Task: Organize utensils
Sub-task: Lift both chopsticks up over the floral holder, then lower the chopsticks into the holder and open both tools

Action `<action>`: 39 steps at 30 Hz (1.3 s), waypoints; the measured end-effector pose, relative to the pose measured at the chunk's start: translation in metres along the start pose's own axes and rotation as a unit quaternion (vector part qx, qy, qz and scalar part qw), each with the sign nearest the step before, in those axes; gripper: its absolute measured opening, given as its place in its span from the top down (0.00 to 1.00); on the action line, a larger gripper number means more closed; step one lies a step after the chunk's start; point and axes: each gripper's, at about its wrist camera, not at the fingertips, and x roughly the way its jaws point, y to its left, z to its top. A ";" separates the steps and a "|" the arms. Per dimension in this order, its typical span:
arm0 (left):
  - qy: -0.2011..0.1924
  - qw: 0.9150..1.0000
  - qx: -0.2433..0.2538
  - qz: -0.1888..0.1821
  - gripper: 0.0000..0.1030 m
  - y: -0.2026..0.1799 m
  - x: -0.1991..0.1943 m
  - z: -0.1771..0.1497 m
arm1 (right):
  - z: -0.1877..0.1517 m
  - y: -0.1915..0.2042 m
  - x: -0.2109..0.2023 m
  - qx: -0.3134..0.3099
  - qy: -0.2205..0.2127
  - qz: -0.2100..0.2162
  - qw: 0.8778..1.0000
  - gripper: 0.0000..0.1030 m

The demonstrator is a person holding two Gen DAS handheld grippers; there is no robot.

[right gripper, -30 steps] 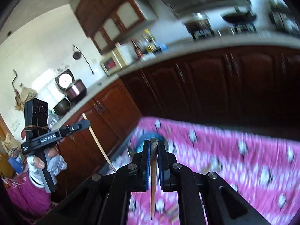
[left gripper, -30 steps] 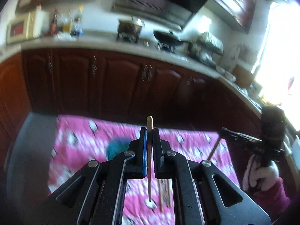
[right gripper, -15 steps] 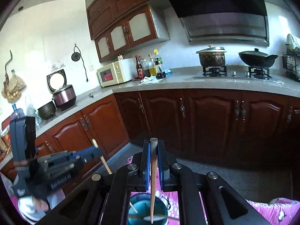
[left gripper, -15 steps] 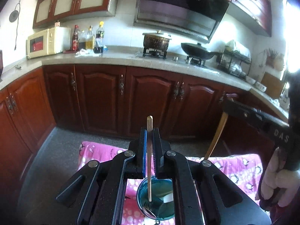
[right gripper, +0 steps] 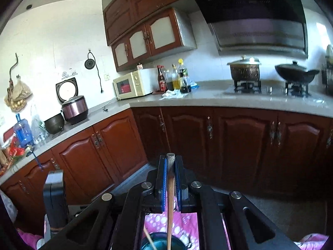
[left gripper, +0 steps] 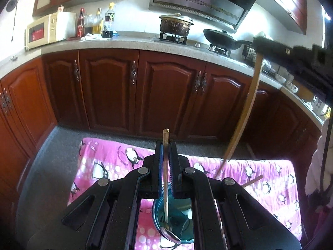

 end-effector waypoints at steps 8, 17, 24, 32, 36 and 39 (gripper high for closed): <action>0.022 1.000 -0.003 -0.002 0.96 -0.001 0.013 -0.016 | -0.050 0.001 0.042 -0.001 0.056 -0.022 0.998 0.94; 0.028 1.000 -0.009 -0.008 0.96 -0.001 0.013 -0.021 | -0.098 -0.007 0.074 0.014 0.138 -0.011 0.990 0.94; 0.038 0.999 -0.015 -0.009 0.79 -0.001 0.011 -0.024 | -0.102 -0.023 0.074 0.049 0.152 0.002 0.987 0.87; 0.038 0.999 -0.017 -0.001 0.67 -0.003 0.001 -0.024 | -0.096 -0.024 0.051 0.065 0.141 0.004 0.988 0.73; 0.028 1.000 -0.013 0.000 0.60 -0.006 -0.015 -0.024 | -0.093 -0.020 0.027 0.066 0.128 0.011 0.990 0.73; 0.019 1.000 -0.008 -0.005 0.56 -0.011 -0.029 -0.025 | -0.092 -0.017 0.003 0.069 0.122 0.017 0.990 0.73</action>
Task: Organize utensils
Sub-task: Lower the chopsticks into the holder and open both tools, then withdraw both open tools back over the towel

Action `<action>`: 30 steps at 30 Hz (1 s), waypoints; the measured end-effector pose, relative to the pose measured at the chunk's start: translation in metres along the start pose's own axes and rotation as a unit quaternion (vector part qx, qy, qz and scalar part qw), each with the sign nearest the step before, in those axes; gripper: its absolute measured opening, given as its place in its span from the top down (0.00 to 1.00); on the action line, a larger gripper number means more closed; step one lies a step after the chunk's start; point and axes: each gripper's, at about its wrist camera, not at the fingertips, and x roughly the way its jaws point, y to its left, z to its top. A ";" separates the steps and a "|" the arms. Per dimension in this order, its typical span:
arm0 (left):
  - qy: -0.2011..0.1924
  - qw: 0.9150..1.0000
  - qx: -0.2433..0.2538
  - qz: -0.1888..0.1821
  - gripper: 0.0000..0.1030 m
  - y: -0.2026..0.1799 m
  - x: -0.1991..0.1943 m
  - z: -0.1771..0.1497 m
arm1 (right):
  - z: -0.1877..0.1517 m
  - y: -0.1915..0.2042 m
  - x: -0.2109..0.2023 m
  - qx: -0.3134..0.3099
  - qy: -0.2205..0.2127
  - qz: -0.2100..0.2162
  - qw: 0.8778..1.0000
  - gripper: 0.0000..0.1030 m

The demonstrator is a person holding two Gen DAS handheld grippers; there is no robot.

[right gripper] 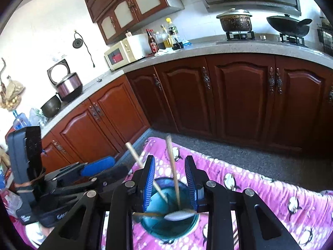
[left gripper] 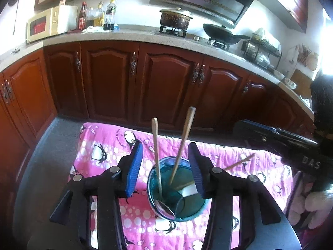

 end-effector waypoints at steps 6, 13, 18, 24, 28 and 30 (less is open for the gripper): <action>-0.015 1.000 0.012 -0.022 0.53 -0.016 -0.034 -0.010 | -0.032 -0.006 -0.055 0.011 -0.014 0.001 1.000 0.65; -0.009 0.998 0.034 -0.051 0.51 -0.041 -0.055 -0.032 | -0.106 -0.044 -0.077 0.051 0.036 -0.042 0.997 0.65; 0.017 0.996 0.056 -0.064 0.51 -0.063 -0.051 -0.059 | -0.163 -0.087 -0.048 0.098 0.101 -0.086 0.986 0.65; 0.080 0.992 0.048 -0.086 0.51 -0.081 -0.024 -0.103 | -0.202 -0.116 0.005 0.131 0.162 -0.109 0.972 0.65; 0.128 0.987 0.045 -0.082 0.51 -0.089 0.008 -0.139 | -0.209 -0.118 0.025 0.134 0.173 -0.118 0.968 0.65; 0.158 0.984 0.040 -0.077 0.51 -0.089 0.028 -0.155 | -0.215 -0.118 0.034 0.126 0.184 -0.133 0.966 0.65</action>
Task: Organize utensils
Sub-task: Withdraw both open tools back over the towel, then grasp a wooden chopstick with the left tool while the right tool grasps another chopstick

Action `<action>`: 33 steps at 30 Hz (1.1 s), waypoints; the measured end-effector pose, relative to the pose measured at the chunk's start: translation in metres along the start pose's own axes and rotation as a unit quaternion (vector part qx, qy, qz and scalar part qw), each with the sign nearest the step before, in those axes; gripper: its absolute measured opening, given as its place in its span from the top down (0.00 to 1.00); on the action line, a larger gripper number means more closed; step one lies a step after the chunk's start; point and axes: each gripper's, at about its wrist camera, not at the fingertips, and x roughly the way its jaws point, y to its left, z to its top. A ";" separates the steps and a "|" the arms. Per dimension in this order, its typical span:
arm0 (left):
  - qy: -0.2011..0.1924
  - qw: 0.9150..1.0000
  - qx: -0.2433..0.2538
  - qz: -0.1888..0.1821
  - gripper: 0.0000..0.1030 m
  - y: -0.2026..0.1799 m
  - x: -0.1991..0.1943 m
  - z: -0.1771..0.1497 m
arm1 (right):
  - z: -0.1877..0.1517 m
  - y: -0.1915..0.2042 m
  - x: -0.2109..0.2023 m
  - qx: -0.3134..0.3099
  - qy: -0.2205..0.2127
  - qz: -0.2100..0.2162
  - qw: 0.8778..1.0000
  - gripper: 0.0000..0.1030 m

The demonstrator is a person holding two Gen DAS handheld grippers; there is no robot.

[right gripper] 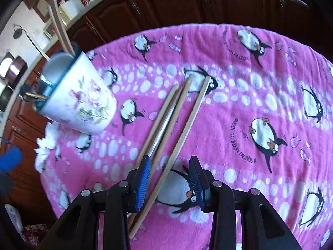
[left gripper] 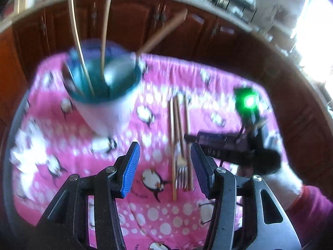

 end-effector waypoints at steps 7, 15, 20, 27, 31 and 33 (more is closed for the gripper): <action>0.057 0.998 -0.025 0.012 0.51 0.007 0.059 -0.010 | 0.002 -0.002 0.008 -0.024 0.002 -0.023 0.999 0.65; 0.091 0.996 -0.005 0.021 0.54 -0.004 0.101 -0.009 | 0.003 -0.014 0.003 -0.008 0.005 -0.022 1.000 0.65; 0.095 0.995 0.005 0.036 0.64 -0.009 0.116 -0.002 | 0.007 -0.017 -0.004 0.004 0.001 -0.003 1.000 0.65; 0.098 0.995 0.007 0.034 0.95 -0.009 0.118 0.003 | 0.011 -0.001 0.013 -0.042 0.007 -0.031 0.999 0.79; 0.101 0.995 0.000 0.023 0.96 -0.003 0.101 -0.007 | 0.008 -0.008 0.003 -0.036 0.009 -0.023 0.999 0.92; 0.099 0.995 0.007 0.019 0.96 -0.001 0.087 -0.016 | -0.001 -0.017 -0.005 -0.033 0.017 -0.016 0.999 0.93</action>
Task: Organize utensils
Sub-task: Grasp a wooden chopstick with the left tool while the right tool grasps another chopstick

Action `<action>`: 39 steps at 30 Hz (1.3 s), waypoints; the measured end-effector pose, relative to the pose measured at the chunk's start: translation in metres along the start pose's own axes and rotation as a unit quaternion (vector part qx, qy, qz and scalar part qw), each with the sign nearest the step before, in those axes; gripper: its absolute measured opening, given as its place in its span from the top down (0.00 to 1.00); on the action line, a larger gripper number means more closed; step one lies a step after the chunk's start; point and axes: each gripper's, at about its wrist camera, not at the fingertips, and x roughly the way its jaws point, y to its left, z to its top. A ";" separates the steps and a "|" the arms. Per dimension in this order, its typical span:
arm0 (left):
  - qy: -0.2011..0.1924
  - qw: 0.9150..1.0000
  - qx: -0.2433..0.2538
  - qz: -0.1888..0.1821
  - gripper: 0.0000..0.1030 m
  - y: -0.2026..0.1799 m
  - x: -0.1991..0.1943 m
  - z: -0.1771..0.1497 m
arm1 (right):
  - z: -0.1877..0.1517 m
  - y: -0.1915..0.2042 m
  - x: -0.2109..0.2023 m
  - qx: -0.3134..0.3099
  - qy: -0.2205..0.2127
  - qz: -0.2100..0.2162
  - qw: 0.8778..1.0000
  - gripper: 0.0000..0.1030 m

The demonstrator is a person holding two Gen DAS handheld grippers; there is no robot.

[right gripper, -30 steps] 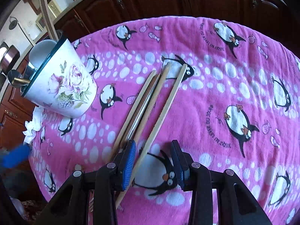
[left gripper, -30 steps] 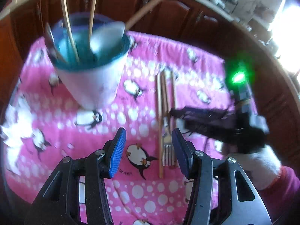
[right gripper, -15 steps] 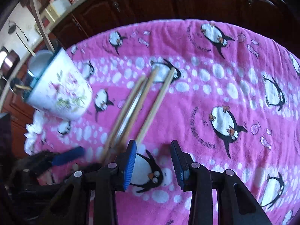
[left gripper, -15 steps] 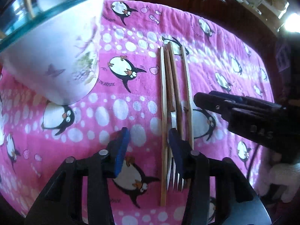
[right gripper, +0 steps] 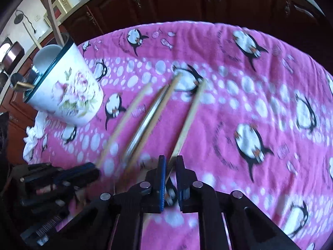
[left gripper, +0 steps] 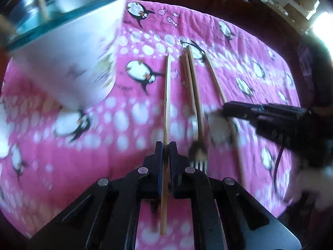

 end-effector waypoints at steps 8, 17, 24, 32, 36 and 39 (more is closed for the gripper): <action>0.029 0.999 0.008 -0.016 0.96 0.016 -0.035 -0.060 | -0.069 -0.016 -0.032 -0.006 0.053 0.053 0.997 0.94; -0.006 1.000 0.008 -0.003 0.69 0.022 -0.040 -0.025 | -0.043 -0.018 -0.037 0.016 0.013 0.047 0.999 0.74; -0.011 0.998 0.048 0.046 0.64 0.005 -0.004 0.018 | -0.001 -0.009 0.003 -0.004 0.031 0.004 1.000 0.74; 0.018 0.996 0.066 0.062 0.96 -0.005 0.029 0.034 | 0.015 -0.006 0.012 -0.015 0.020 0.012 1.000 0.93; -0.004 0.999 0.041 0.023 0.96 0.005 -0.002 0.034 | 0.012 -0.011 -0.021 -0.010 -0.022 0.043 0.999 0.94; -0.037 0.999 0.033 -0.006 0.96 0.009 -0.042 0.033 | 0.012 -0.014 -0.047 -0.012 -0.044 0.058 0.997 0.94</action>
